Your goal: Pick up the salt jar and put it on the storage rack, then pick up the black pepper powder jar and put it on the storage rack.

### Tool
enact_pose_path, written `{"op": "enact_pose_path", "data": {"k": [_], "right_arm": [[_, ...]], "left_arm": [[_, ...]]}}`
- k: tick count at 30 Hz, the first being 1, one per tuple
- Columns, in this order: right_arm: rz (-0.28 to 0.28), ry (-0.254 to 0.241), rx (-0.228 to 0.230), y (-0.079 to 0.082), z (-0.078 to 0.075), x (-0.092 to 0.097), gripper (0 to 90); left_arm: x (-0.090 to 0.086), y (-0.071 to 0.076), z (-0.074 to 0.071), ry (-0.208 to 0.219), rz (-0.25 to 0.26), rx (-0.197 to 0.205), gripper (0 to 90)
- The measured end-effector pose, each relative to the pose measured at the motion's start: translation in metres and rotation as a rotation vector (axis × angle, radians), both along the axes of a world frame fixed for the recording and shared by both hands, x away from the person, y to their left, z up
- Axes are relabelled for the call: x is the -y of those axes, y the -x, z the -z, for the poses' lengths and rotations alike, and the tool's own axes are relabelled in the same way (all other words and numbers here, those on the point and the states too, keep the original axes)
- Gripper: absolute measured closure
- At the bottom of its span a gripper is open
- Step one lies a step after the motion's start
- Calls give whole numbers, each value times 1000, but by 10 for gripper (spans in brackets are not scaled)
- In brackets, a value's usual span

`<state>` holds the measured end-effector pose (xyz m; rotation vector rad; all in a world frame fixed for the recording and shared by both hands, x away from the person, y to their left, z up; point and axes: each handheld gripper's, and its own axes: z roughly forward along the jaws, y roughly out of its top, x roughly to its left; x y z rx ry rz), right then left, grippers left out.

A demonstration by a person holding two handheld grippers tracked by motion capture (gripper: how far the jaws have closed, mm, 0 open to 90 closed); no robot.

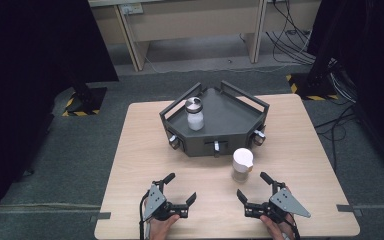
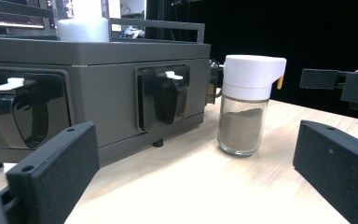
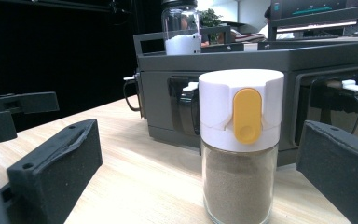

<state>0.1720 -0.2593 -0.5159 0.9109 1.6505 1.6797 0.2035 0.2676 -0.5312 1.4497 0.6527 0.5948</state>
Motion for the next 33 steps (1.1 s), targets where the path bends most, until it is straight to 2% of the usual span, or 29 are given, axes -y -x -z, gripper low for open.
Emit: {"op": "enact_pose_path", "data": {"k": [12, 19, 33], "right_arm": [[1, -3, 4, 1, 0, 1, 3], [-2, -4, 5, 1, -1, 1, 3], [0, 2, 7, 2, -1, 0, 3]], "left_arm": [[1, 5, 0, -22, 2, 12, 0], [-1, 5, 1, -11, -2, 5, 0], [0, 4, 2, -18, 2, -1, 0]]}}
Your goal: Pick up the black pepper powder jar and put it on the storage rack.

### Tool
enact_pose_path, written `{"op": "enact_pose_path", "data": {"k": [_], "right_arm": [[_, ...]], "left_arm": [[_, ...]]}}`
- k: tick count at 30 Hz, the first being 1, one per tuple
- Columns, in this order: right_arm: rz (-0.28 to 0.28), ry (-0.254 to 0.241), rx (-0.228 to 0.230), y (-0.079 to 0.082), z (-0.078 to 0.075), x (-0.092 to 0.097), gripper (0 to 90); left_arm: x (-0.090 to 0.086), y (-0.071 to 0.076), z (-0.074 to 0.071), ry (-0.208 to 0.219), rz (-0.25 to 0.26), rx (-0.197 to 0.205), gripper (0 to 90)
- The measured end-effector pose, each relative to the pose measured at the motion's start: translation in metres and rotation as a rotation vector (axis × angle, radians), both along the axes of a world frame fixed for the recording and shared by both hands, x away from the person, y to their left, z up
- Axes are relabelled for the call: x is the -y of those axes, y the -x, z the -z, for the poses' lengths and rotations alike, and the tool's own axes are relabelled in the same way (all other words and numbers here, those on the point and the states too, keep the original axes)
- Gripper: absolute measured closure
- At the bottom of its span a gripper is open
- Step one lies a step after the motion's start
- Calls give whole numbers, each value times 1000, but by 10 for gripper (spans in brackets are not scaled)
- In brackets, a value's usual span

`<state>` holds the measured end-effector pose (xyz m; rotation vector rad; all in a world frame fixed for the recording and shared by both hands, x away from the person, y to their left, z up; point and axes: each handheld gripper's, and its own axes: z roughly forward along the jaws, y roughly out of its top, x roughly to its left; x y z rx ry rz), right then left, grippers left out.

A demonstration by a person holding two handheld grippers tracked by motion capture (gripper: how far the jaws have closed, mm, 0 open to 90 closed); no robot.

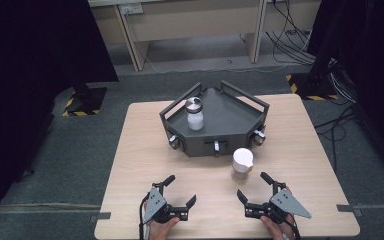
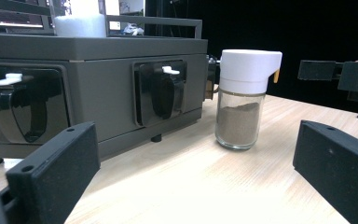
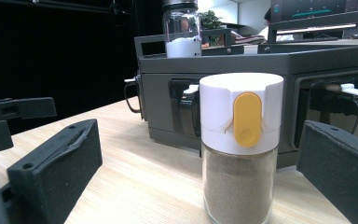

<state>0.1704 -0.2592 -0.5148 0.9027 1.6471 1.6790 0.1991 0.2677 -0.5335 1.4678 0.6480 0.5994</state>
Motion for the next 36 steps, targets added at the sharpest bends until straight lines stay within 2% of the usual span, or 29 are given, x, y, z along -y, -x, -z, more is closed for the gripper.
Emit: {"op": "enact_pose_path", "data": {"k": [19, 36], "right_arm": [[33, 14, -2, -2, 0, -3, 3], [80, 52, -5, -21, 0, -13, 3]], "left_arm": [[-4, 2, 2, 22, -12, -6, 0], [-4, 1, 2, 25, -8, -9, 0]]}}
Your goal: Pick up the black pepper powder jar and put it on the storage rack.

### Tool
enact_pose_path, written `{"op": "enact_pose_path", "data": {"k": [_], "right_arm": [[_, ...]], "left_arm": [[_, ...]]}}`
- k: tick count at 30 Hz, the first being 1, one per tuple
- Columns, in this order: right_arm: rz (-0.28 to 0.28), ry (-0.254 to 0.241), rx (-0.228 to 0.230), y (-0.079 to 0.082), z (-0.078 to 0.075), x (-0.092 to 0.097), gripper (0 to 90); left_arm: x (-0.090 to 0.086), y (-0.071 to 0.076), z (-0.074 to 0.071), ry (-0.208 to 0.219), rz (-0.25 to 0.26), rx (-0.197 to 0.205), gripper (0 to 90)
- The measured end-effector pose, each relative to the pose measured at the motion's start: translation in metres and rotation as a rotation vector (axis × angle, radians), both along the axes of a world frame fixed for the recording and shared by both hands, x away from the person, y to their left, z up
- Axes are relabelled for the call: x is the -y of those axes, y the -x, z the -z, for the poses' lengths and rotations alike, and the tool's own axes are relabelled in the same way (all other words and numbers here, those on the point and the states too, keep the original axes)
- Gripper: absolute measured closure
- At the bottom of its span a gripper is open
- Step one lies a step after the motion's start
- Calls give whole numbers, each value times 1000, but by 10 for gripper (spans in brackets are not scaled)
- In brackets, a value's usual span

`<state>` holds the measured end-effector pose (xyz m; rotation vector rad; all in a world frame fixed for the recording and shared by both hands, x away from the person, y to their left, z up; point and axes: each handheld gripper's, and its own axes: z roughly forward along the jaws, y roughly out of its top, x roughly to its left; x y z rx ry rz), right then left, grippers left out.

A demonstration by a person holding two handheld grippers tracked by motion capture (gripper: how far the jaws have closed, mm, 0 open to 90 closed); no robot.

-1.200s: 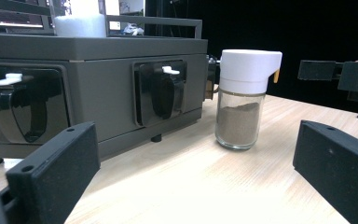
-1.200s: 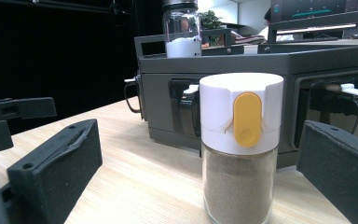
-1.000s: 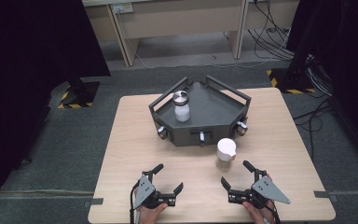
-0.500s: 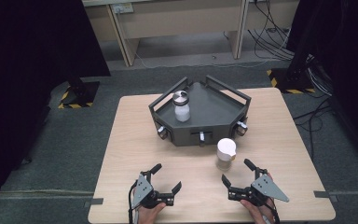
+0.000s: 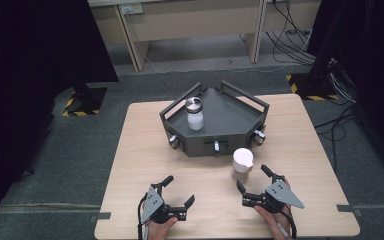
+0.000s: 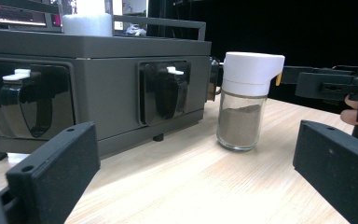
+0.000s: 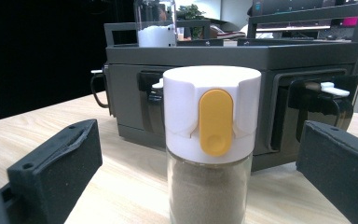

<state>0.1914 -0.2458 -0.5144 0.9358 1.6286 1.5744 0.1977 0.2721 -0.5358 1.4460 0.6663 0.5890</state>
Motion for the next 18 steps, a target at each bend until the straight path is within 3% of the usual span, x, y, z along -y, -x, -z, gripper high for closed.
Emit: {"op": "enact_pose_path", "data": {"k": [18], "right_arm": [[29, 50, -17, -23, 0, -11, 23]], "left_arm": [[0, 0, 0, -3, 3, 0, 0]]}}
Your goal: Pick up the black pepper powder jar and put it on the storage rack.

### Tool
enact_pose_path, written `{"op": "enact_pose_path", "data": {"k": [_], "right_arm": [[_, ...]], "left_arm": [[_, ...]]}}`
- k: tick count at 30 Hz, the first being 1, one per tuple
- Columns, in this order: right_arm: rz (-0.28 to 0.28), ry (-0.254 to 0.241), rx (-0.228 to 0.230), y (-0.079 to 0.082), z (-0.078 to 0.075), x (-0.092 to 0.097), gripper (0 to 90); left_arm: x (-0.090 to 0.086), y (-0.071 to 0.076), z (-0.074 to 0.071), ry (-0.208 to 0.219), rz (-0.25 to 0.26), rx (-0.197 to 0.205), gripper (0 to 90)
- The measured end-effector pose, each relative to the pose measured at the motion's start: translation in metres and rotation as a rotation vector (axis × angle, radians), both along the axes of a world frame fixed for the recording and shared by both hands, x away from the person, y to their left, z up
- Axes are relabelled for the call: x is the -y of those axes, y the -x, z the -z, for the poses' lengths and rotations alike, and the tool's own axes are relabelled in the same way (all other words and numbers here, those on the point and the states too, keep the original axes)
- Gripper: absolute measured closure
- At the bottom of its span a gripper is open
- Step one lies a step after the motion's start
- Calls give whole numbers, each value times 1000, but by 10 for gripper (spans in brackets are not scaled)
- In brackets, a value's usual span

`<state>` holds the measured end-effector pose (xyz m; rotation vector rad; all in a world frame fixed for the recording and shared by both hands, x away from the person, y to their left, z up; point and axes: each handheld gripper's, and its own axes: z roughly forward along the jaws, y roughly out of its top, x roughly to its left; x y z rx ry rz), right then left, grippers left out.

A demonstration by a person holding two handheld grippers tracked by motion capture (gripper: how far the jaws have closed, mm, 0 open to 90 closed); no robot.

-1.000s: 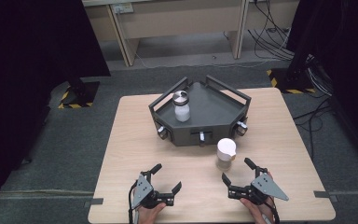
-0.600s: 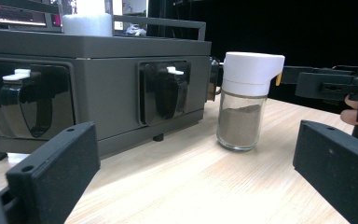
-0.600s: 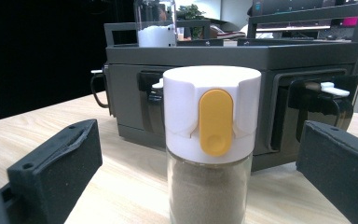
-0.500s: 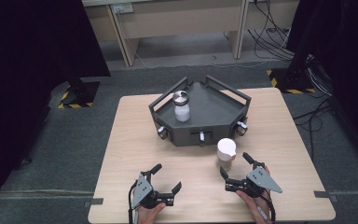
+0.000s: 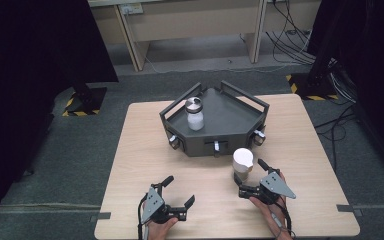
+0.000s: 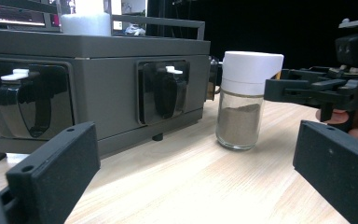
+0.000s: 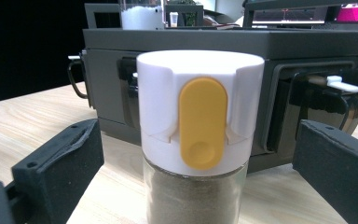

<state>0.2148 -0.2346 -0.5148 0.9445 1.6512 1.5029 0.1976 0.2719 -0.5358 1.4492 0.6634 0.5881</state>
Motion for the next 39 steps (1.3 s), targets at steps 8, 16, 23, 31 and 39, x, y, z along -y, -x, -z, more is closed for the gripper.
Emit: {"op": "enact_pose_path", "data": {"k": [8, 16, 23, 31, 39], "right_arm": [[6, 21, -7, -8, 0, -3, 80], [-3, 27, -17, -13, -1, -5, 138], [-7, 45, -36, -17, -4, -8, 196], [-4, 62, -57, -20, -7, -12, 268], [-2, 63, -72, -22, -10, -12, 298]], "left_arm": [[0, 0, 0, 0, 2, -2, 0], [0, 0, 0, 1, 2, -3, 0], [0, 0, 0, 1, 1, -4, 0], [0, 0, 0, 0, 2, -5, 0], [0, 0, 0, 0, 1, -4, 0]]}}
